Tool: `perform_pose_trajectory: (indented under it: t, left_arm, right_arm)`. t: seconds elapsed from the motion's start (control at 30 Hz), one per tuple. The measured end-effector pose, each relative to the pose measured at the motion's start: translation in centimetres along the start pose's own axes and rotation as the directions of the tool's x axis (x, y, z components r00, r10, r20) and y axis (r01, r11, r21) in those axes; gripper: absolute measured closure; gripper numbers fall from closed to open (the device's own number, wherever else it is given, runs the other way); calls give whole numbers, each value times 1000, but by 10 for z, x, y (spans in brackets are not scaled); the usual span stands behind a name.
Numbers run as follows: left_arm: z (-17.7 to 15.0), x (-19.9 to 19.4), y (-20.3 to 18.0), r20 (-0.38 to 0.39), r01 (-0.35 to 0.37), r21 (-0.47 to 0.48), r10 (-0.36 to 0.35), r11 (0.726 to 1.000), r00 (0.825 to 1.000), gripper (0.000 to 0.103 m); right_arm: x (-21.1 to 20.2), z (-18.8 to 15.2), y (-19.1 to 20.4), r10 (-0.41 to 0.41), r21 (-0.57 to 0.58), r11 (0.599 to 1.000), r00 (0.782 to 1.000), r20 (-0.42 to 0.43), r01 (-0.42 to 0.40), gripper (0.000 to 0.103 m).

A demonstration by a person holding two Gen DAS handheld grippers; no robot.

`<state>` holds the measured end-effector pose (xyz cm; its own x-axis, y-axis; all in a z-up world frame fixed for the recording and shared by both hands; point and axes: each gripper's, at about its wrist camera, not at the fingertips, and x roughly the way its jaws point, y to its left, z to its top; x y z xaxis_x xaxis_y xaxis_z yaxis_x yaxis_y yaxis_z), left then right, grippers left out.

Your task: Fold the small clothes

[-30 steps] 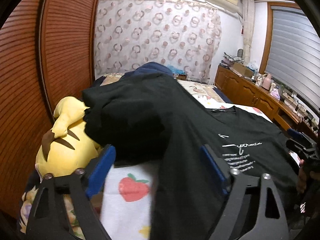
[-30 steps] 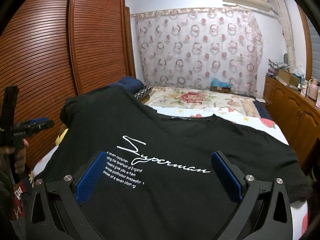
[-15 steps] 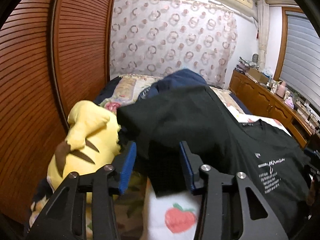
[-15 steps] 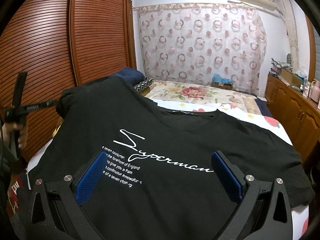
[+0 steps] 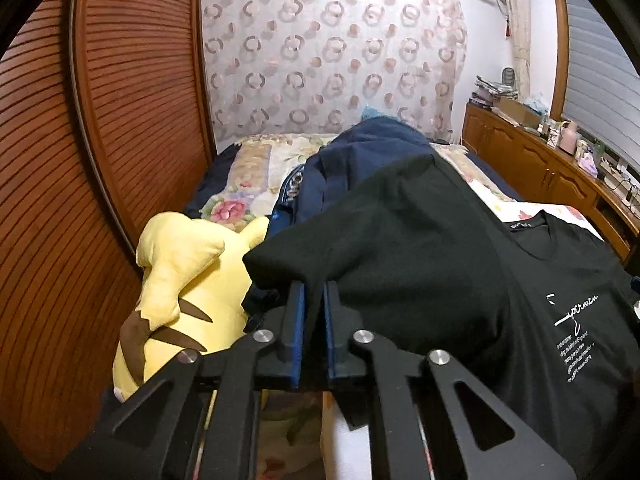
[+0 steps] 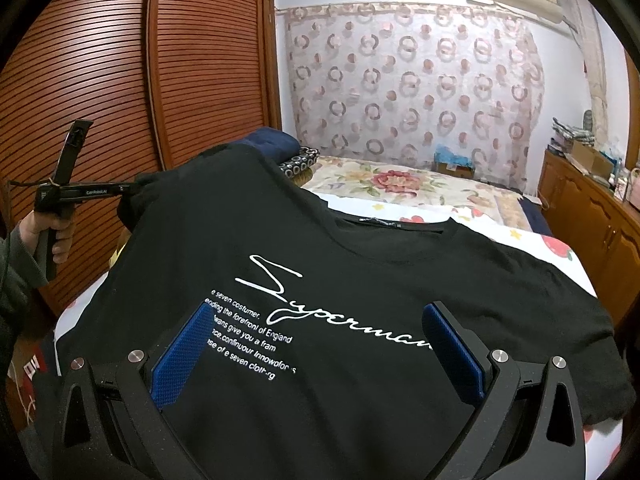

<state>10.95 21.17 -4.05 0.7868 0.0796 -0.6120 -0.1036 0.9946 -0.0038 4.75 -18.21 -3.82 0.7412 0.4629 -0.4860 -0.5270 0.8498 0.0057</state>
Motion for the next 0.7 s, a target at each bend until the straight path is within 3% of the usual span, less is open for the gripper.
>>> perform_pose_trajectory:
  t: [0.23, 0.33, 0.5, 0.7]
  left_arm:
    - [16, -46, -14, 125, -22, 39, 17, 999, 992, 95]
    - [23, -52, -14, 136, -22, 43, 15, 999, 991, 95]
    - [19, -51, -21, 99, -26, 61, 20, 998, 995, 95]
    - [-8, -44, -29, 34, -12, 79, 9, 997, 999, 95]
  right_arm:
    - [0, 0, 1, -4, 13, 1000, 1000, 3, 4, 0]
    - [0, -1, 3, -5, 17, 1000, 1000, 5, 5, 0]
    - [0, -4, 1, -9, 28, 1000, 1000, 3, 9, 0]
    - [-2, -4, 3, -11, 41, 999, 1000, 9, 11, 0]
